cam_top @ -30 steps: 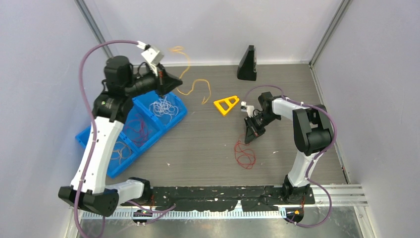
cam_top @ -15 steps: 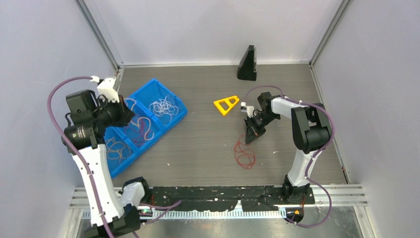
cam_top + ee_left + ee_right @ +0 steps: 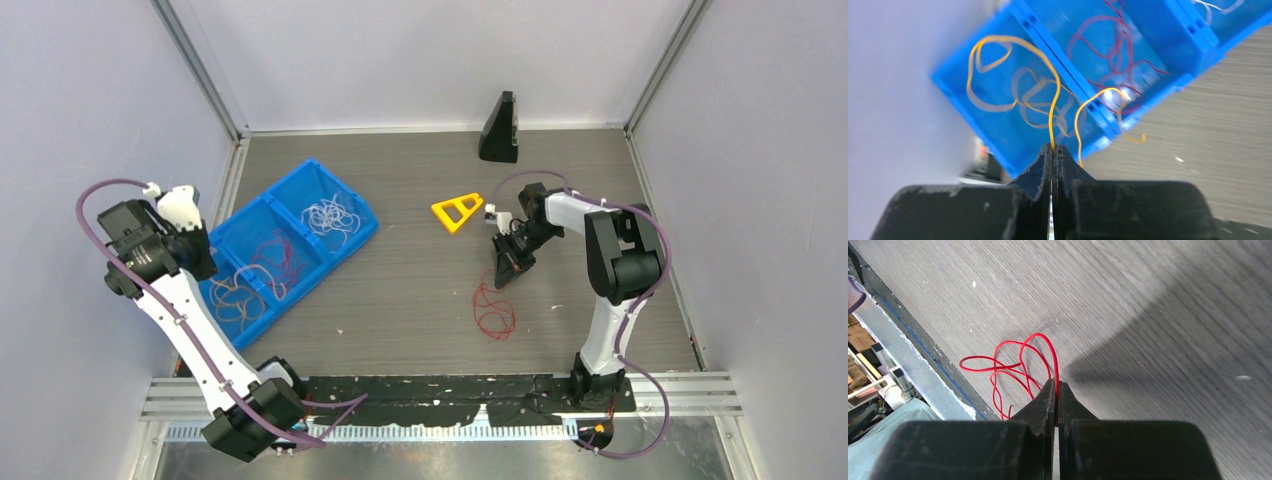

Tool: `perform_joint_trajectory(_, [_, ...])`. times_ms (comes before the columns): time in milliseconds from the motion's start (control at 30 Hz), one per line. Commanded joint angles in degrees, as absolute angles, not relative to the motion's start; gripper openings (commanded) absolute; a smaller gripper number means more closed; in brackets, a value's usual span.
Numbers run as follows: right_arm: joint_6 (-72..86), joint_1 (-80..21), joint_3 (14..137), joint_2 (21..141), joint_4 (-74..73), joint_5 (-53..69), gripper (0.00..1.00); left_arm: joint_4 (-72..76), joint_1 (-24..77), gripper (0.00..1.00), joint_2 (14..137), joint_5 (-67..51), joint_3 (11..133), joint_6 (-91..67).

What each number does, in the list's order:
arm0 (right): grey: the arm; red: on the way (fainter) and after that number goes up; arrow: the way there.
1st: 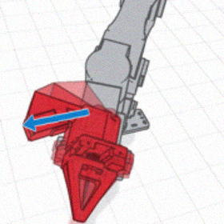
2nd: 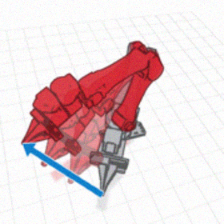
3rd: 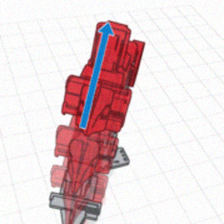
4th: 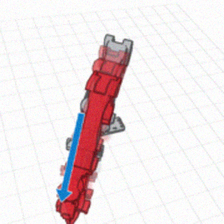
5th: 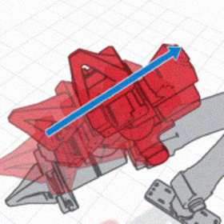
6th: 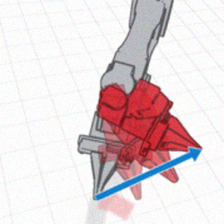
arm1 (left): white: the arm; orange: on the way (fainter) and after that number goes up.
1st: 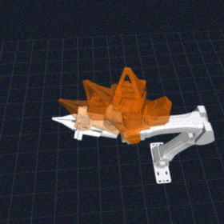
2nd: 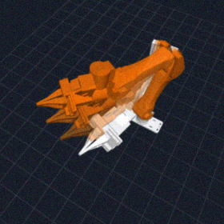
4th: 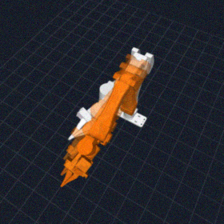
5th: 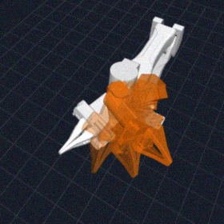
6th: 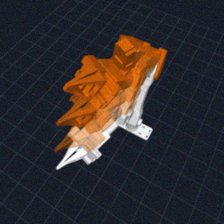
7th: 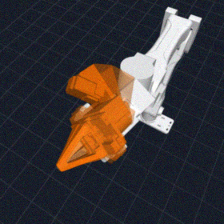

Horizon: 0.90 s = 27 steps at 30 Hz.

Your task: Untangle the cables

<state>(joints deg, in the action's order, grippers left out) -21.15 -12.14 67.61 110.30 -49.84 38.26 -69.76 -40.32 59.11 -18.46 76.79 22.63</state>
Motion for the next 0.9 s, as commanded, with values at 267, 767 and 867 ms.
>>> perform_joint_trajectory(267, [-22.8, -12.2, 73.7, 111.4, -54.4, 36.6, 0.05, -41.8, -42.9, 0.00, 53.7, -12.3, 65.0, 38.5])
perform_joint_trajectory(767, [-22.5, -12.7, 75.2, 113.1, -55.5, 36.3, 0.05, -43.7, -47.2, 0.00, 52.3, -18.1, 52.4, 43.6])
perform_joint_trajectory(867, [-22.7, -12.7, 75.0, 112.6, -55.5, 36.0, 0.05, -43.4, -48.0, 0.00, 52.2, -17.5, 46.6, 45.3])
